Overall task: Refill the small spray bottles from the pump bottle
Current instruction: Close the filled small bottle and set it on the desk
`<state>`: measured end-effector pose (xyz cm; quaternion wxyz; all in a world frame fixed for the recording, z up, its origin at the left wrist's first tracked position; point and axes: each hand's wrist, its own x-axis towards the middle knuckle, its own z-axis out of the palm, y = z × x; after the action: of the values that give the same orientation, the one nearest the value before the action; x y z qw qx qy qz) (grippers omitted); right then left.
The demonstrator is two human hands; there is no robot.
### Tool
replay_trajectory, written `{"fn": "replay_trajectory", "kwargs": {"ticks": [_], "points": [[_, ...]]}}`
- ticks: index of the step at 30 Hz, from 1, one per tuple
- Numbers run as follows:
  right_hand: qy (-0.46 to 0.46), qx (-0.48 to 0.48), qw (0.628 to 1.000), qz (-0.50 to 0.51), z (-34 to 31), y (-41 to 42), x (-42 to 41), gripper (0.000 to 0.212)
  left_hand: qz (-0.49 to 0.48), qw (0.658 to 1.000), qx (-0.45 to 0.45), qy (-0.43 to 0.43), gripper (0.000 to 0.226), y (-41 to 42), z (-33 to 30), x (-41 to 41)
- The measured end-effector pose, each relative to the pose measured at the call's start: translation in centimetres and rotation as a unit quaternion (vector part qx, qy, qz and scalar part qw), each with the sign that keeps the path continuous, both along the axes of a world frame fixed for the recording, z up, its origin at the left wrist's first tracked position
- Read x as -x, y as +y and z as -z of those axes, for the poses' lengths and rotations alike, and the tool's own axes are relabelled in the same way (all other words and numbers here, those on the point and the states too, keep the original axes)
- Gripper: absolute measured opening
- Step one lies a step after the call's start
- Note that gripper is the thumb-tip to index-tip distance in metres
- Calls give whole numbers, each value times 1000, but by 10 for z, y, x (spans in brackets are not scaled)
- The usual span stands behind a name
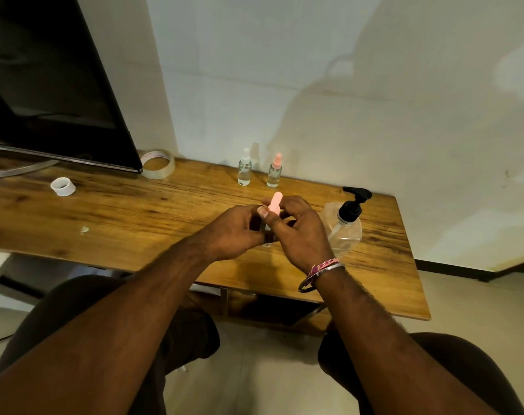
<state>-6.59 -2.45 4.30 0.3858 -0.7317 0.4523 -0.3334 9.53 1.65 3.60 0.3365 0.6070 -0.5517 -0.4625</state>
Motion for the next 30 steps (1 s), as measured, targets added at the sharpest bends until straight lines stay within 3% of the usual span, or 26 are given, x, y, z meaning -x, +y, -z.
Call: {"fn": "replay_trajectory", "kwargs": {"ticks": [6, 15, 20, 24, 30], "points": [[-27, 3, 998, 53, 6, 2, -2, 20, -23, 999, 24, -16, 48, 0, 3, 9], [-25, 75, 985, 156, 18, 9, -14, 26, -84, 990, 73, -91, 43, 0, 11, 23], [-74, -61, 993, 73, 8, 2, -10, 17, -98, 990, 65, -73, 36, 0, 8, 20], [-72, -86, 994, 12, 3, -1, -2, 15, -69, 997, 37, -14, 24, -2, 7, 11], [-71, -105, 992, -3, 1, -3, 2, 9, -17, 999, 13, 36, 30, -2, 5, 2]]}}
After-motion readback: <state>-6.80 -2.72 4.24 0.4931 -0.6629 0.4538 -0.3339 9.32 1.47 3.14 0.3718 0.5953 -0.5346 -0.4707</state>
